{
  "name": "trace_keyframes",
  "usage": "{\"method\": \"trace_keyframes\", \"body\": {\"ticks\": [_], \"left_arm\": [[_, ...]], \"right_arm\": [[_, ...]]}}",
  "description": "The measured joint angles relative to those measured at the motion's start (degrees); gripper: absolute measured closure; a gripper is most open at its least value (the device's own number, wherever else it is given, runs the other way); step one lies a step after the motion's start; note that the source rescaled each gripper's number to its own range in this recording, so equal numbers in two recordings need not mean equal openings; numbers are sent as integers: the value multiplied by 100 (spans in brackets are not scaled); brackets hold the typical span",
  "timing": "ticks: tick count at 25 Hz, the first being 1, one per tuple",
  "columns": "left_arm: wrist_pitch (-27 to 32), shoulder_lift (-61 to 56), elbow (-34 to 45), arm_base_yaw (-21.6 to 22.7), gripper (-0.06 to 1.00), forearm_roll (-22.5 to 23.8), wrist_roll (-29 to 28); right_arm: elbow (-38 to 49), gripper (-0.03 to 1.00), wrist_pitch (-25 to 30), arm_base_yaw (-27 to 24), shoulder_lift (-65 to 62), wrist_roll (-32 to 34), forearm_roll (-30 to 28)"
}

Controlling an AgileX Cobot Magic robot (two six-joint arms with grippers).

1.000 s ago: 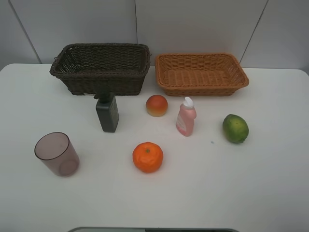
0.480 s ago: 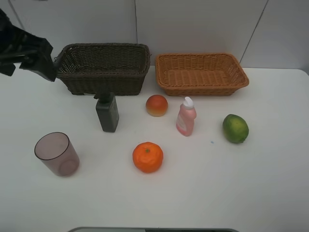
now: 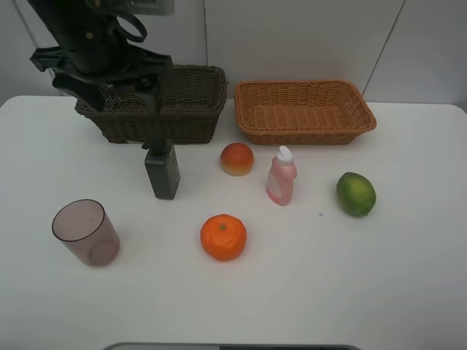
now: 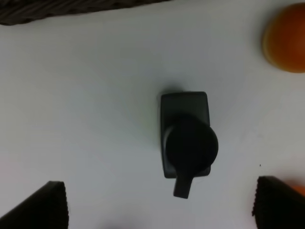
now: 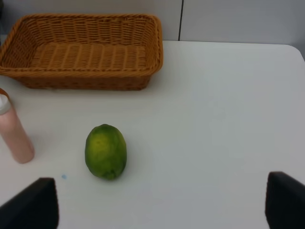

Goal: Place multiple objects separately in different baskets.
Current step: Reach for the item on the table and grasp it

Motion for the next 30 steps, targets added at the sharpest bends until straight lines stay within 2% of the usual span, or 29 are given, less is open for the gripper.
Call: {"method": "trace_keyframes", "body": {"ticks": [5,15,23,30], "left_arm": [[273,610,-431,-45,-5,-35,-356],[261,1238,-467,-137,-5,-30,-747],[-196,1303,-445,-165,-5,-158,-784],[-646,1303,50,-165,-5,-191,-892]], "right_arm": [[0,11,0,0,0,0,0],[0,11,0,0,0,0,0],[0,11,0,0,0,0,0],[0,11,0,0,0,0,0]]}}
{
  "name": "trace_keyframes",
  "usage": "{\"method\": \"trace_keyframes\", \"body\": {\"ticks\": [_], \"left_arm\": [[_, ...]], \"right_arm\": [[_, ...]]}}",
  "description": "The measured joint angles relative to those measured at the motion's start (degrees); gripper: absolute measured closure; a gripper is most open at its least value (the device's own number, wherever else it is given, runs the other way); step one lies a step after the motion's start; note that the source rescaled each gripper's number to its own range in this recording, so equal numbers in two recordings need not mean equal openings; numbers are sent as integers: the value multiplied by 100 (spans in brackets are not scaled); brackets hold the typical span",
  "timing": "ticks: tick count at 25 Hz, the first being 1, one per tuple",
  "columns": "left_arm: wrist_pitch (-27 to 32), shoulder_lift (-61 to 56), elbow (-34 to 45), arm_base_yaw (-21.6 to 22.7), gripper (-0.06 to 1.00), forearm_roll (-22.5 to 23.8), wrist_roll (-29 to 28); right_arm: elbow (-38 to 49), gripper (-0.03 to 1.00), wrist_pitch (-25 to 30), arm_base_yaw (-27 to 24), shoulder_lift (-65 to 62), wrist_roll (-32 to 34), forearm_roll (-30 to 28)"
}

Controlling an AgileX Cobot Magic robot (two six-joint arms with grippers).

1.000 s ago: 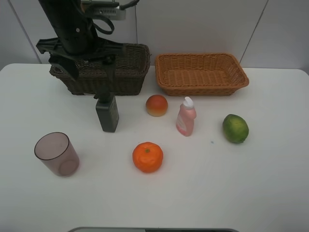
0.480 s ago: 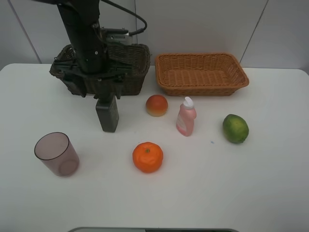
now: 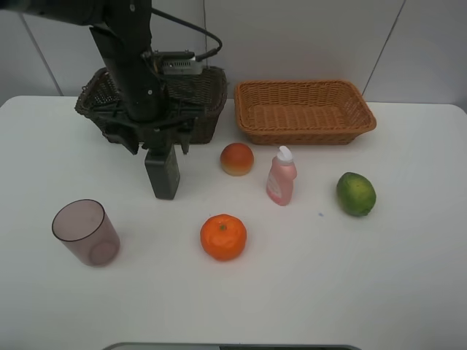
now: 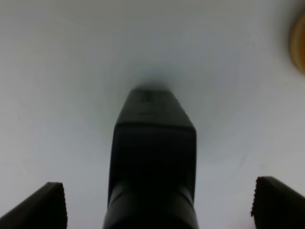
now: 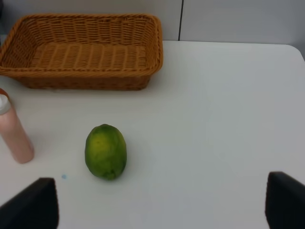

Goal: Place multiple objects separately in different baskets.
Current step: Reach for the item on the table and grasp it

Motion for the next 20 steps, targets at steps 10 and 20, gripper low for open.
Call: {"method": "trace_keyframes", "body": {"ticks": [10,20], "left_arm": [[-467,0,291,12,-5,-201,132],[-575,0,298,175,-5,-268,236]], "right_arm": [[0,11,0,0,0,0,0],[0,11,0,0,0,0,0]]}}
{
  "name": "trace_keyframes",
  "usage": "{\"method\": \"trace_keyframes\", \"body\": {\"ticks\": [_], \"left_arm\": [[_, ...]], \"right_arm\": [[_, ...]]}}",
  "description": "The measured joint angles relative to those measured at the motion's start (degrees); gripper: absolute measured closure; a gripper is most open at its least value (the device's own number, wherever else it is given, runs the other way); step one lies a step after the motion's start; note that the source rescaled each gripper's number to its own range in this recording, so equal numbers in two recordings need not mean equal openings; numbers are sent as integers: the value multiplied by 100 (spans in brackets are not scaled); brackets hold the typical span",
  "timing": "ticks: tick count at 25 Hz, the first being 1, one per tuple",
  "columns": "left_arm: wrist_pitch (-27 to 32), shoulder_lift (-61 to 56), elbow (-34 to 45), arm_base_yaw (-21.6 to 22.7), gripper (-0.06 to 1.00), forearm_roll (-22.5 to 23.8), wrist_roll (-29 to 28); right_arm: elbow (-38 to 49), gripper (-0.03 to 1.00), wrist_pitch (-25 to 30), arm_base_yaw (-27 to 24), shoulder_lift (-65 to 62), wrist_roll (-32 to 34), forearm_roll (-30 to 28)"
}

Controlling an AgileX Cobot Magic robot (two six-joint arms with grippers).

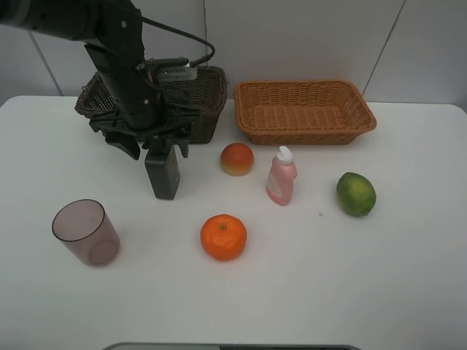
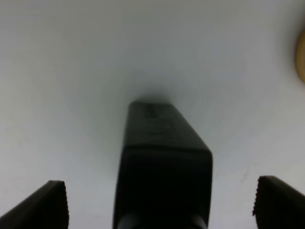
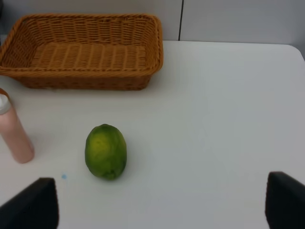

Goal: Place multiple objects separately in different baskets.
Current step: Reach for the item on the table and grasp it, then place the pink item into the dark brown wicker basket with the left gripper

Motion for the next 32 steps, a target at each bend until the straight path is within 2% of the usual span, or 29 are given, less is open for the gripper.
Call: {"method": "trace_keyframes", "body": {"ticks": [15,17,20,21,22,32], "left_arm": [[0,205,19,31,-4,0,177],[0,205,19,31,2,0,190],[23,205,19,31,29,0,190],[23,212,19,31,45,0,195],[17,229,19,31,50,0,195],[28,248,13,31,49,0,195]], "right_arm": [[0,11,0,0,0,0,0],[0,11,0,0,0,0,0],[0,11,0,0,0,0,0],[0,11,0,0,0,0,0],[0,11,0,0,0,0,0],[0,11,0,0,0,0,0]]}}
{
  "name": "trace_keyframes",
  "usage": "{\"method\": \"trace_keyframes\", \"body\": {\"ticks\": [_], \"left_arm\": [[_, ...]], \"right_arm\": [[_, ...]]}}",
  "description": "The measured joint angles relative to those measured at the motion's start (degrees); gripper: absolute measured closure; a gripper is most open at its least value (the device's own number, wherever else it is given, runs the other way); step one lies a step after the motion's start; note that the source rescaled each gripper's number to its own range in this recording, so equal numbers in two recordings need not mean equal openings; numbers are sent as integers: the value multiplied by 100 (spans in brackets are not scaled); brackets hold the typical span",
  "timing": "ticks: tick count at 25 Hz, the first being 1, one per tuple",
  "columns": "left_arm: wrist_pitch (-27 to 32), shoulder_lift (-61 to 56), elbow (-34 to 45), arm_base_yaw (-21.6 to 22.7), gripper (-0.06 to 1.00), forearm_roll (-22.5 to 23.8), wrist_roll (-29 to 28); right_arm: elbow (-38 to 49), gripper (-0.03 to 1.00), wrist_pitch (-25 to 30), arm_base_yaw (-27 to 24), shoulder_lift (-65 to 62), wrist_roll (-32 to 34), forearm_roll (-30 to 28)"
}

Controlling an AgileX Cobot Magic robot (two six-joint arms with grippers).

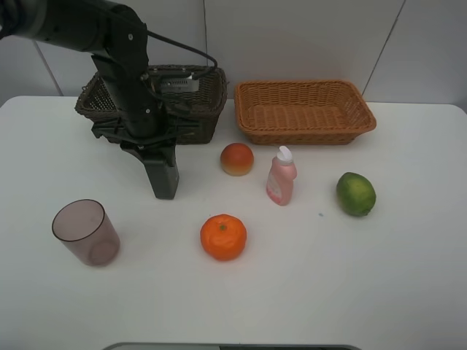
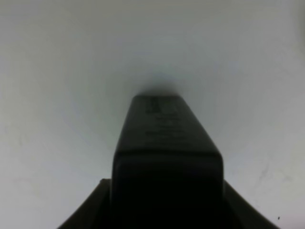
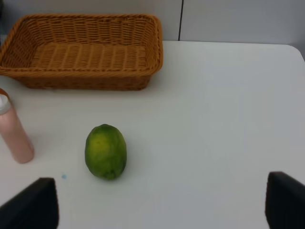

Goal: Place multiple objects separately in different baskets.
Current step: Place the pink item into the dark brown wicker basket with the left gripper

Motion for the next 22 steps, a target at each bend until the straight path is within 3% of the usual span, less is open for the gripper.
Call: {"method": "trace_keyframes", "body": {"ticks": [22], "left_arm": [[158,-384,3,28,49,71,62]], "right_arm": [[0,11,0,0,0,0,0]]}}
